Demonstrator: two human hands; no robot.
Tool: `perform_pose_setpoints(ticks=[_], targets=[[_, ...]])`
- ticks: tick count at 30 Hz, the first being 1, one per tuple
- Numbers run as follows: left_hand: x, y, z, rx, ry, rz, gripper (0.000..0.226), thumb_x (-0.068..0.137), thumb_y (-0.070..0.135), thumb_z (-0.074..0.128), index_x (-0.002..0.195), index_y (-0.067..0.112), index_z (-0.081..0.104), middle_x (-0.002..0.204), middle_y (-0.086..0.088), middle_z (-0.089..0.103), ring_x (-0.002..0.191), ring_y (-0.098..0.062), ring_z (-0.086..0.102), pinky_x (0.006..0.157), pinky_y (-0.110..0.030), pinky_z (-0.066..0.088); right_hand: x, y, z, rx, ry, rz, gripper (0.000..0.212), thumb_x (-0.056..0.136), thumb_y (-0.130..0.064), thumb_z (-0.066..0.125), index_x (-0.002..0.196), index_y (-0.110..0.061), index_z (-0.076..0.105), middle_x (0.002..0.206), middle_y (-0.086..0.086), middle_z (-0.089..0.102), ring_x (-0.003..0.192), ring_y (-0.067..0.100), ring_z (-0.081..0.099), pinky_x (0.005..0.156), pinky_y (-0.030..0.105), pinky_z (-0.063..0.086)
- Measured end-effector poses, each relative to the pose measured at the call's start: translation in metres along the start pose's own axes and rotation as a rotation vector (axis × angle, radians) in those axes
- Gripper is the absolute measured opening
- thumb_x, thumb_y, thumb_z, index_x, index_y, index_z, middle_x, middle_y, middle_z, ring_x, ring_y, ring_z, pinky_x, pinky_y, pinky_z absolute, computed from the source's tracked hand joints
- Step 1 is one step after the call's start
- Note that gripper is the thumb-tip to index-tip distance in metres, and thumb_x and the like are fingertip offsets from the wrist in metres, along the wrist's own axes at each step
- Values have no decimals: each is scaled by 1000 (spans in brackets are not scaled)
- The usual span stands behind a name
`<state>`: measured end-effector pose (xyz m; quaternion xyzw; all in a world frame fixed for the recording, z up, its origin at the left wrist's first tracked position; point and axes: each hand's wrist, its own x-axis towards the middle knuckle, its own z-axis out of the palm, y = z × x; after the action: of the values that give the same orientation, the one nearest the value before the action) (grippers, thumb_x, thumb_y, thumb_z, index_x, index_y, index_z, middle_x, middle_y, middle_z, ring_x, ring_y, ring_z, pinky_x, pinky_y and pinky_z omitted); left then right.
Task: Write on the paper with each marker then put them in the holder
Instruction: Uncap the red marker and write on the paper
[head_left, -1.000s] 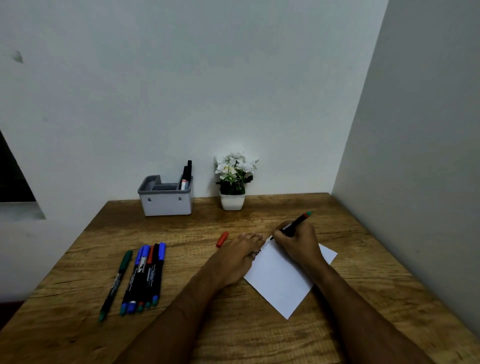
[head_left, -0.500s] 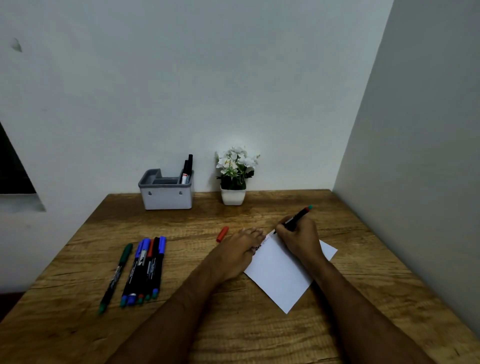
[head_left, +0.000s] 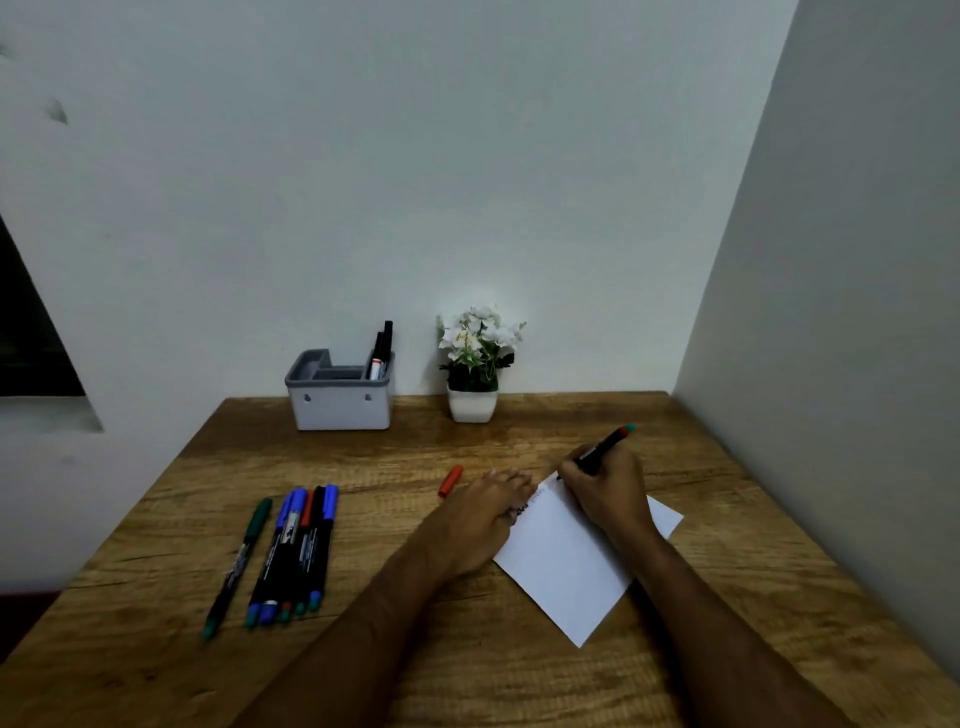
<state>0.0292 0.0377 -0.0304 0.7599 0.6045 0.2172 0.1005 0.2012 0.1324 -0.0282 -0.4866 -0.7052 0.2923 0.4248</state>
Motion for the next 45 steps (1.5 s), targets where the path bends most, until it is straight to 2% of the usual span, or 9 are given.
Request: perform_pose_setpoints(ticks=[6,17,24,29,33,37,40,43,45], targets=[[0,0,-1,-3,8,21,52,101,6,37,152,15,34,160,1,28,149,-8,19,114,-13,1,-1,-2,-1,-15,2,5,14,87,-7,71,74,-12,72,67,-1,70,59,3,64,51,11,43],[2,-3,2,1,5,13,51,102,8,37,152,17,35,160,3,29,148,-8,21,120,-20,7,-2,-5,0,-20,16,35,13,88,-11,73,76,-11,72,70,1,72,67,10,69,60,26,52],[2,-3,3,-36,34,-6,48,103,13,38,150,17,38,157,3,35,146,-8,27,117,-17,10,-2,-6,-8,104,159,110,28,88,-5,69,61,-10,64,55,-1,64,46,2,58,48,16,41],[1,-2,1,-60,52,-17,45,103,16,41,148,17,42,155,4,39,144,-6,30,113,-11,11,-2,-9,-16,294,184,107,13,89,-2,71,78,-7,74,69,9,74,63,17,73,61,28,59],[0,1,-5,-49,55,-4,43,103,19,41,145,17,47,152,4,43,141,-6,35,109,-10,16,-4,-14,-16,373,160,77,8,89,-3,75,82,-7,75,72,10,75,63,20,73,60,33,61],[5,6,-15,5,52,13,28,97,18,45,114,20,66,118,5,68,107,-13,61,85,-27,43,-6,-16,-13,368,155,60,6,88,-6,78,86,-3,74,67,10,70,50,10,64,49,23,51],[13,3,-19,50,56,13,19,90,16,48,87,18,67,88,3,72,78,-10,61,65,-25,40,-9,-19,-14,357,127,15,1,89,-8,77,88,-8,76,70,7,71,53,8,63,49,17,49],[17,2,-26,129,115,2,27,90,16,52,105,15,74,99,4,75,83,-8,65,67,-16,40,-12,-20,-14,395,92,-73,8,92,-9,73,92,-11,80,74,3,75,58,12,67,53,20,52],[17,-1,-31,178,170,-43,30,86,20,51,101,18,76,94,4,76,78,-11,67,67,-20,51,-13,-20,-14,407,59,-94,15,96,-8,68,98,-13,81,80,3,78,64,18,70,56,25,56]])
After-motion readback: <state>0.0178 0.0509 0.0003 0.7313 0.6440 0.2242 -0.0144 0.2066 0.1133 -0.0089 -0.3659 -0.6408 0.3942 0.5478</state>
